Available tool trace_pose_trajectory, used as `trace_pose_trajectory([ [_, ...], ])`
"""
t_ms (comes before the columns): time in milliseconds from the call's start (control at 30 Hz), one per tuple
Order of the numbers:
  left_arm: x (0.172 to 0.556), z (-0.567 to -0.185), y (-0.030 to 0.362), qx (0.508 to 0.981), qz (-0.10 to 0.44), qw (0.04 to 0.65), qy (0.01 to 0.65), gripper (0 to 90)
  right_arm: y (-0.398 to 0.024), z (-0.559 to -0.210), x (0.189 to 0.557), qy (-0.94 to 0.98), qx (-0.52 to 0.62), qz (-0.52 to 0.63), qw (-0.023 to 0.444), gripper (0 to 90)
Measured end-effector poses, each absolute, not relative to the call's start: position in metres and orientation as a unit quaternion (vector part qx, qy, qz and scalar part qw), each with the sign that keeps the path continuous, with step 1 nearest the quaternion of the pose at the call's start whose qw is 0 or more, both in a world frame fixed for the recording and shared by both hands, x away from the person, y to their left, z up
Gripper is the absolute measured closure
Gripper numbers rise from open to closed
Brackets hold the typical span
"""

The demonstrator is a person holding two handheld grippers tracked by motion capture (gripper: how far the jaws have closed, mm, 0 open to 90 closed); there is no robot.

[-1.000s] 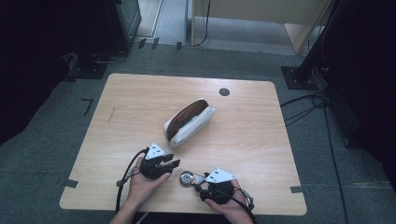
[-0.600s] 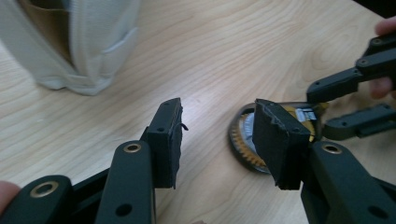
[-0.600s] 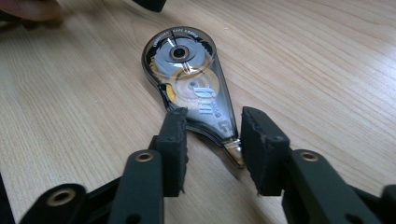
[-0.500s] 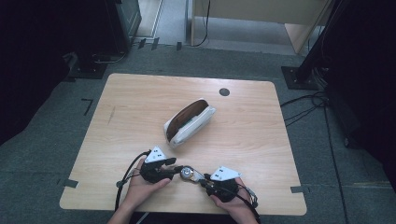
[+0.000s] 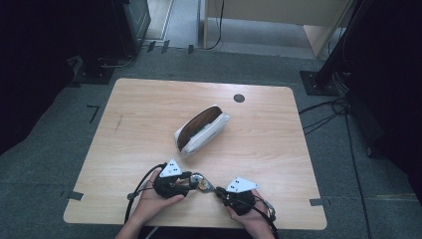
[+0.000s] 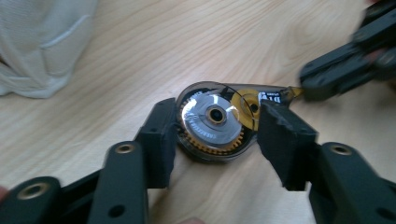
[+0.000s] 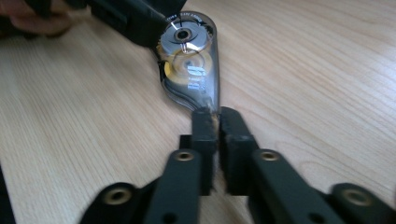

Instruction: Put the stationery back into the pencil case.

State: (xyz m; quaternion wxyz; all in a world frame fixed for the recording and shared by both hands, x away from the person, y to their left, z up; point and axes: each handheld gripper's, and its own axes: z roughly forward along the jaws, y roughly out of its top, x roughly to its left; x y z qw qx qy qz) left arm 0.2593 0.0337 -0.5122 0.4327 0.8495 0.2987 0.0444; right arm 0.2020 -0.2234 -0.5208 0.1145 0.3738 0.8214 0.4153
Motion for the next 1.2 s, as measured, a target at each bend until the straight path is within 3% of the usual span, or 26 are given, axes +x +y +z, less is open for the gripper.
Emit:
trace_pose_trajectory([
  [233,0.258,-0.516,0.028,0.863,0.047,0.414,0.286,43.2,-0.227,-0.519,0.203,0.806,0.391,0.429,0.115,90.0],
  [433,0.259,-0.516,0.029,0.863,0.049,0.412,0.287,45.7,-0.229,-0.522,0.206,0.81,0.388,0.431,0.092,77.7],
  [833,0.258,-0.517,0.027,0.867,0.053,0.408,0.283,46.9,-0.215,-0.523,0.2,0.83,0.356,0.405,0.141,81.7],
  [1200,0.257,-0.518,0.025,0.872,0.057,0.407,0.265,40.9,-0.219,-0.522,0.202,0.823,0.37,0.414,0.119,82.0],
])
